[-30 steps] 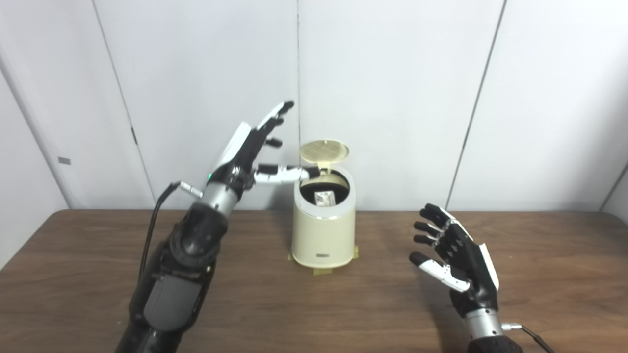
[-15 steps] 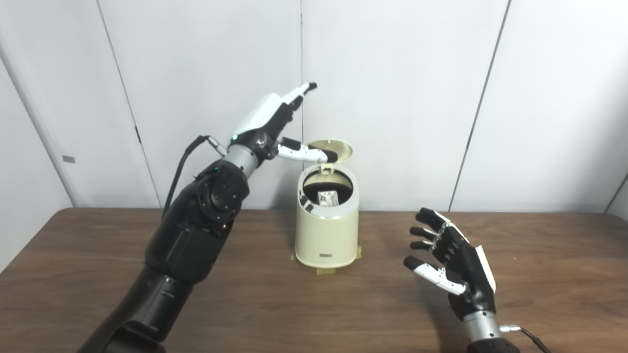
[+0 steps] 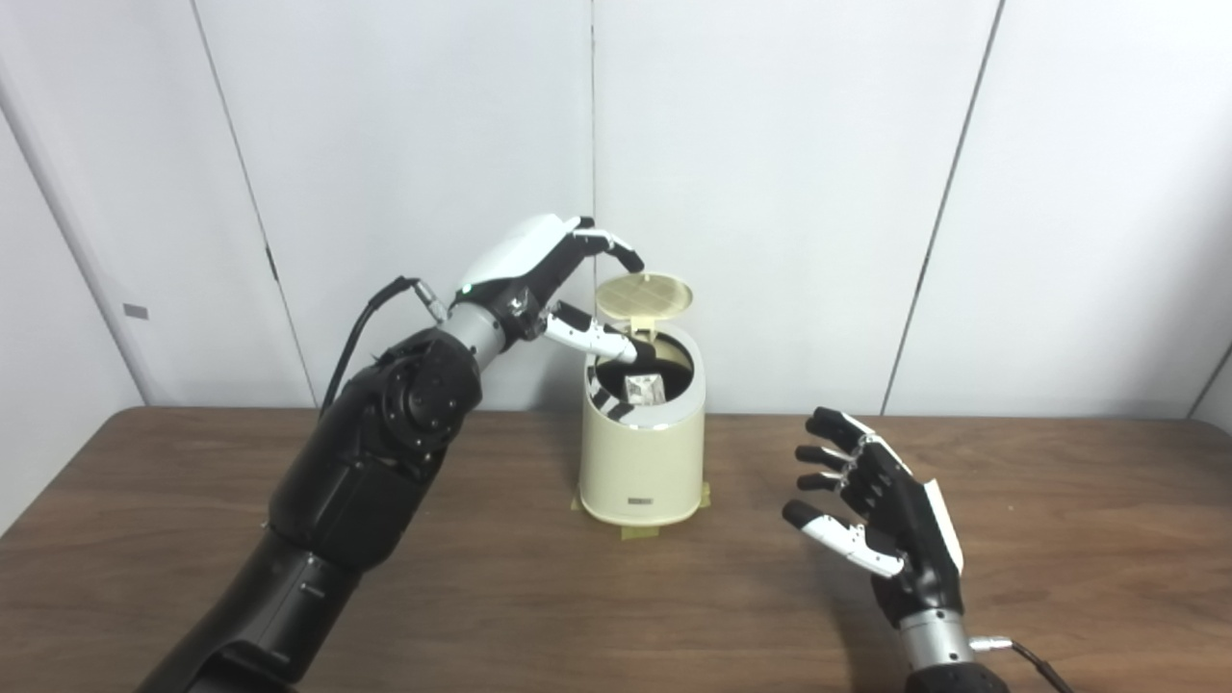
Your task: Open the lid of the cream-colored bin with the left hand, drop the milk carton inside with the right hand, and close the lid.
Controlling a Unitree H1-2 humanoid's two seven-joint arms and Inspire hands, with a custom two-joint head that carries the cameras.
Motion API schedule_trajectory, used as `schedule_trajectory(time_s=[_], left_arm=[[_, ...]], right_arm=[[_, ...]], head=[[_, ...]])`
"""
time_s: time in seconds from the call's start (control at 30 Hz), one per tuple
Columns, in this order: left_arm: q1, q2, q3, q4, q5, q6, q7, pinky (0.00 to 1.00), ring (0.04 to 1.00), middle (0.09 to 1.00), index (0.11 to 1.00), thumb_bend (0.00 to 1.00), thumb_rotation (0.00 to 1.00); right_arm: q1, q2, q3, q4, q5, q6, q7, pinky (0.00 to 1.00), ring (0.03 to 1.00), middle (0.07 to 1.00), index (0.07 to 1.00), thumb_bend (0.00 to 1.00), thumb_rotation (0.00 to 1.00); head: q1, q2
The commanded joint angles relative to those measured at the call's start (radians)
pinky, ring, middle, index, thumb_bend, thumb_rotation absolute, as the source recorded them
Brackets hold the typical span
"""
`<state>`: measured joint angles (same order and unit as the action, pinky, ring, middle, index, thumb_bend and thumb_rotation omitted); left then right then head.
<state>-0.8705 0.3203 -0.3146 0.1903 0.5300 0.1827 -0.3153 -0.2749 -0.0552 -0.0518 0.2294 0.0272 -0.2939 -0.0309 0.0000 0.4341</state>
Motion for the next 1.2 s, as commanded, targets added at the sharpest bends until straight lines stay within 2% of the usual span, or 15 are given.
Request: schedule_trajectory(time_s=[0.0,0.33,0.6,1.03,1.17], left_arm=[[-0.04,0.022,0.002,-0.028,0.023,-0.019,0.006,1.0,1.0,0.869,0.744,1.0,0.39],[-0.008,0.026,0.01,-0.058,0.0,-0.027,-0.03,1.0,1.0,0.851,0.768,0.99,0.38],[0.03,0.033,0.0,-0.065,-0.014,-0.045,-0.059,1.0,1.0,0.836,0.783,0.99,0.41],[0.108,0.019,-0.004,-0.072,-0.017,-0.089,-0.057,1.0,1.0,0.82,0.771,1.0,0.45],[0.119,0.02,-0.004,-0.078,-0.015,-0.1,-0.064,1.0,0.996,0.828,0.776,0.99,0.42]], right_arm=[[-0.041,0.002,-0.004,-0.034,-0.007,-0.022,-0.005,0.59,0.713,0.791,0.761,0.78,0.31],[-0.035,0.021,0.001,-0.066,-0.014,0.016,-0.017,0.58,0.719,0.793,0.76,0.78,0.29],[-0.035,0.026,-0.003,-0.078,-0.027,0.038,-0.028,0.57,0.713,0.788,0.759,0.77,0.29],[-0.033,0.042,-0.004,-0.103,-0.023,0.062,-0.038,0.57,0.707,0.793,0.751,0.75,0.24],[-0.035,0.044,-0.005,-0.1,-0.024,0.058,-0.041,0.56,0.701,0.791,0.747,0.75,0.24]], head=[[-0.001,0.001],[-0.012,0.006],[-0.019,0.013],[-0.03,0.028],[-0.035,0.032]])
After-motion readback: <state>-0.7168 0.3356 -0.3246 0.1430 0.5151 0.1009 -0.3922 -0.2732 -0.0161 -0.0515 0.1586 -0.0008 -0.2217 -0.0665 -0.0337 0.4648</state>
